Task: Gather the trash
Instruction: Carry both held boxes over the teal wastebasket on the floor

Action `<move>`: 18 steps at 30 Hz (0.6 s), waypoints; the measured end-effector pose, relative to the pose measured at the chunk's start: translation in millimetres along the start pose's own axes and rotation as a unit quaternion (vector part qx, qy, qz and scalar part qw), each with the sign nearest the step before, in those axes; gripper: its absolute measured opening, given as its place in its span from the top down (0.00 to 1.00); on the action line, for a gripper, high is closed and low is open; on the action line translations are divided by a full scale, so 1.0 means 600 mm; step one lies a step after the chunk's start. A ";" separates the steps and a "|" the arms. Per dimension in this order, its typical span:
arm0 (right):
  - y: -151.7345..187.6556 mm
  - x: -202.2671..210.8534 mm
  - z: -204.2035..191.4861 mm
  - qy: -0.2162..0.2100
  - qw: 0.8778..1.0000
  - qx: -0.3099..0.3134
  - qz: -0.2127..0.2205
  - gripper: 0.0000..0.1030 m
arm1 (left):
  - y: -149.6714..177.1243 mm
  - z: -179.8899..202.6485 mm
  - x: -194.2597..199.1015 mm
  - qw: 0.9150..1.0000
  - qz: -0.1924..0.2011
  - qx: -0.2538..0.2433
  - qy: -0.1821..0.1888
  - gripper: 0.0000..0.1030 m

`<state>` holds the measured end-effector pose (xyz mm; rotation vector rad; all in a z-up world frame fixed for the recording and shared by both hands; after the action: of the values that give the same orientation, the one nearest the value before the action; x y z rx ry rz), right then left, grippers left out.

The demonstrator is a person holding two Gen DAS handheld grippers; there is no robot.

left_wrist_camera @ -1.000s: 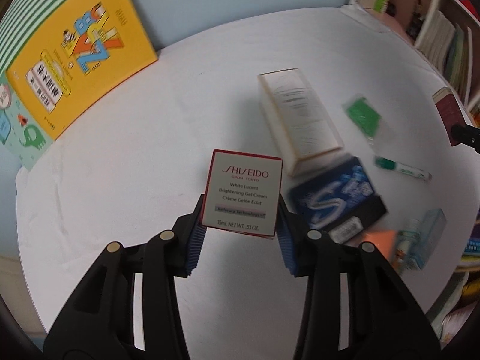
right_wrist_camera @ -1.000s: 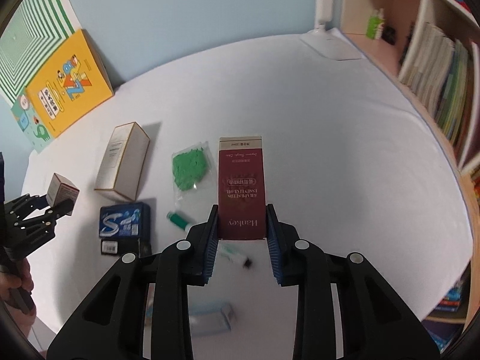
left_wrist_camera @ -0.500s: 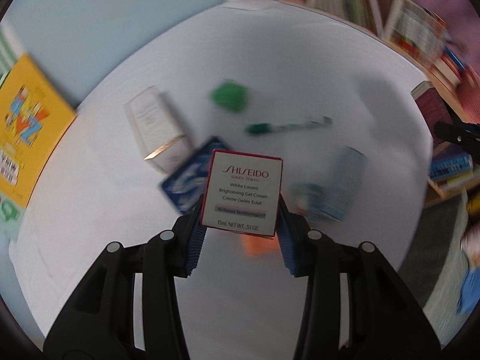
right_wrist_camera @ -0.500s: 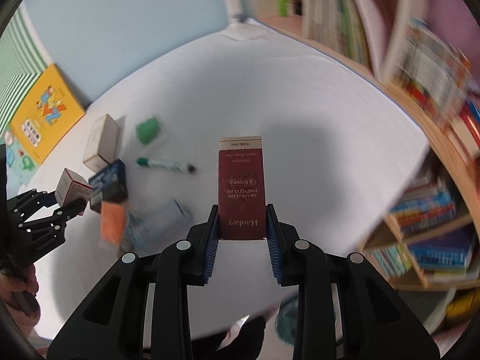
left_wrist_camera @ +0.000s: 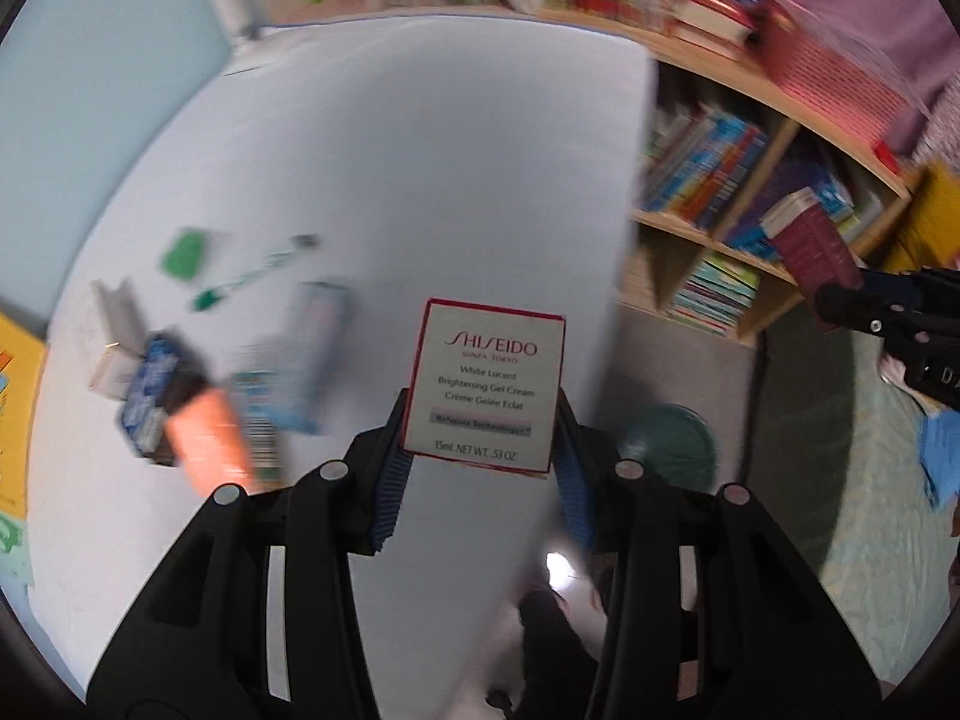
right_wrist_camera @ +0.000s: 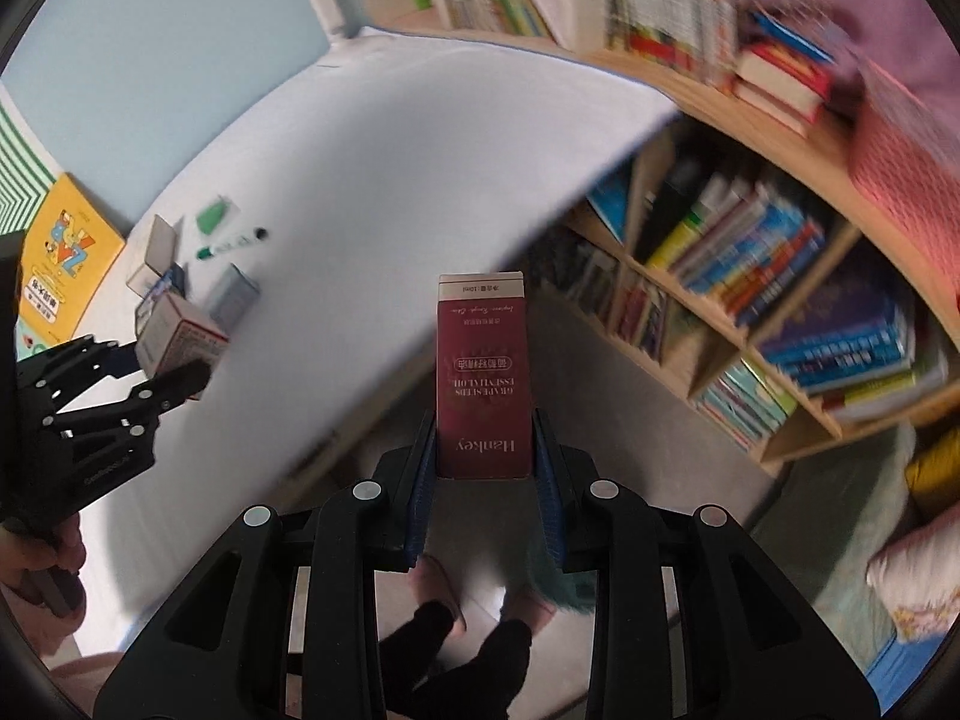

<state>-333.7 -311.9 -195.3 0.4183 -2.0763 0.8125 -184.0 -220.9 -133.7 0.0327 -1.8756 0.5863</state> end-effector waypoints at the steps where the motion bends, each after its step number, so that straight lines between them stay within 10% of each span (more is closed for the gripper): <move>1: 0.009 0.006 0.012 0.001 1.000 -0.003 -0.001 0.70 | 0.001 0.029 0.002 1.000 0.000 -0.012 0.002 0.60; 18: 0.186 0.049 0.176 -0.002 0.995 -0.082 -0.053 0.70 | 0.050 0.311 -0.007 0.988 -0.041 -0.135 0.061 0.60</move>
<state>-475.2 -302.0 -261.5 0.4347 -2.0871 0.5743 -354.7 -272.1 -197.5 -0.1003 -1.8104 0.2679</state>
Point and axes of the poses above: each gripper's, at about its wrist camera, not at the fingertips, and x roughly against the way its jaws point, z to its right, y to its underside, the point moved 10 cm from there along -x, roughly the way its jaws point, and after that the axes turned 13 degrees about -y, right-handed, at the moved point
